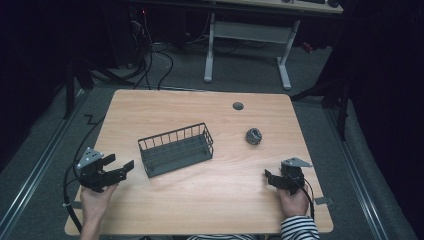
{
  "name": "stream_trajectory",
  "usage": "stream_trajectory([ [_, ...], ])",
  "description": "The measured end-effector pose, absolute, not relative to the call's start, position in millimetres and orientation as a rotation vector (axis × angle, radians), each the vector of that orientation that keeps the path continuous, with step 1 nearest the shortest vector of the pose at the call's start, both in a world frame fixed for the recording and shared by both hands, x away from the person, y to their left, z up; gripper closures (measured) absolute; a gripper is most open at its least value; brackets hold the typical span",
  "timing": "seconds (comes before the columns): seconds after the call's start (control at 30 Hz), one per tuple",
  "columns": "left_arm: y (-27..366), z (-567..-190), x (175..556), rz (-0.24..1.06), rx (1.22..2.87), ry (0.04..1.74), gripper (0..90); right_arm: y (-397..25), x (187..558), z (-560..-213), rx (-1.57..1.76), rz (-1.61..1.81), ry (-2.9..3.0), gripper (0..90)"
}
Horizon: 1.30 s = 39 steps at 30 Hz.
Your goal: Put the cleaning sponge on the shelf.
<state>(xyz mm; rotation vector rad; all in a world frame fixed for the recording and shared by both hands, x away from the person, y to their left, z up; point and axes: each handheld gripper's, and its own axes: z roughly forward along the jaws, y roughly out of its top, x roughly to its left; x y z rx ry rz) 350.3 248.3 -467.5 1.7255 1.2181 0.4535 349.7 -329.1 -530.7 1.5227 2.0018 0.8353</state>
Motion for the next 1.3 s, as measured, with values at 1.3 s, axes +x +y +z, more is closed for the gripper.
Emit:
stream_trajectory([
  [1.3, 196, -469, 391, 0.382, 1.869, 1.176, 45.2, -329, 350, -531, 1.52, 0.837, 2.004, 26.8],
])
